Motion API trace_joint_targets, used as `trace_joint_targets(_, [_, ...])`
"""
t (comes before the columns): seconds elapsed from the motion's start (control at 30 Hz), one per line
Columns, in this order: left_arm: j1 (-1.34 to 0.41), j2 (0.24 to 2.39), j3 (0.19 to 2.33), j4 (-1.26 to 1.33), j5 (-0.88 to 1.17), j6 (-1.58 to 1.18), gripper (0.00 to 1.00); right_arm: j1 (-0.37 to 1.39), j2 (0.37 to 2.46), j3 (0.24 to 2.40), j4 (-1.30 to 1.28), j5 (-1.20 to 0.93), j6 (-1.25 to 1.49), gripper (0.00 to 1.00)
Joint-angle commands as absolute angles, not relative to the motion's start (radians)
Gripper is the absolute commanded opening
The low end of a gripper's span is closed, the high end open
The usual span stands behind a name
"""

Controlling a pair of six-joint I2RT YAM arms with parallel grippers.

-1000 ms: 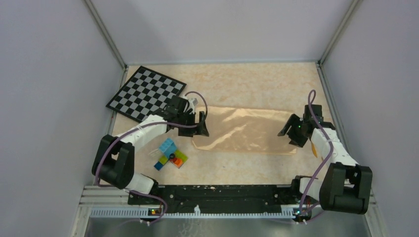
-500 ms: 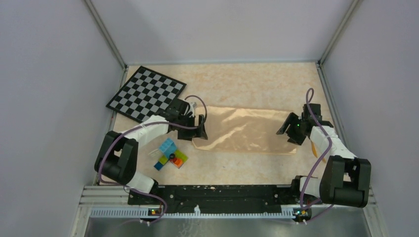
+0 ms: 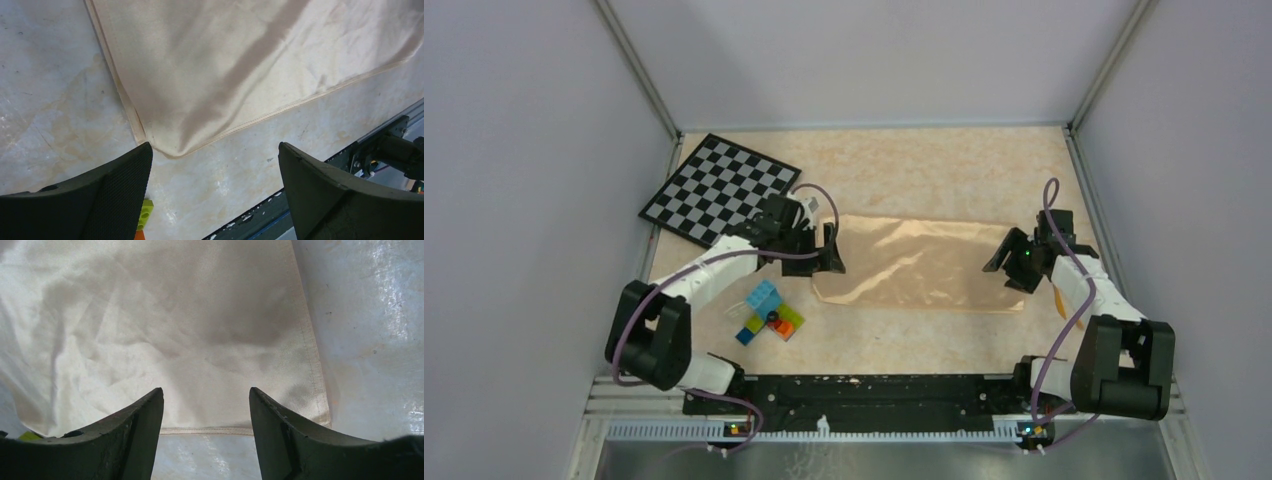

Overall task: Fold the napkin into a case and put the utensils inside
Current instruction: Fold the napkin flat at the center of the board, then smooth out the rectangle-folded napkin at the center of the board.

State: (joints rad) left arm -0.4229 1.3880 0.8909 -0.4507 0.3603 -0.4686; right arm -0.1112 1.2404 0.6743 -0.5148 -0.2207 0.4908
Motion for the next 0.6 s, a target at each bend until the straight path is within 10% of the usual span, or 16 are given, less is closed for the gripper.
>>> trace_joint_targets(0.0, [-0.42,1.49,0.927,-0.449,0.351,-0.454,0.99,-0.103,1.238,0.669,-0.485,-0.239,0.491,0.63])
trace_joint_targets(0.57, [-0.423,1.301,0.86,-0.408,0.434,-0.559,0.96,-0.103,1.248,0.67,-0.479,-0.229,0.486,0.62])
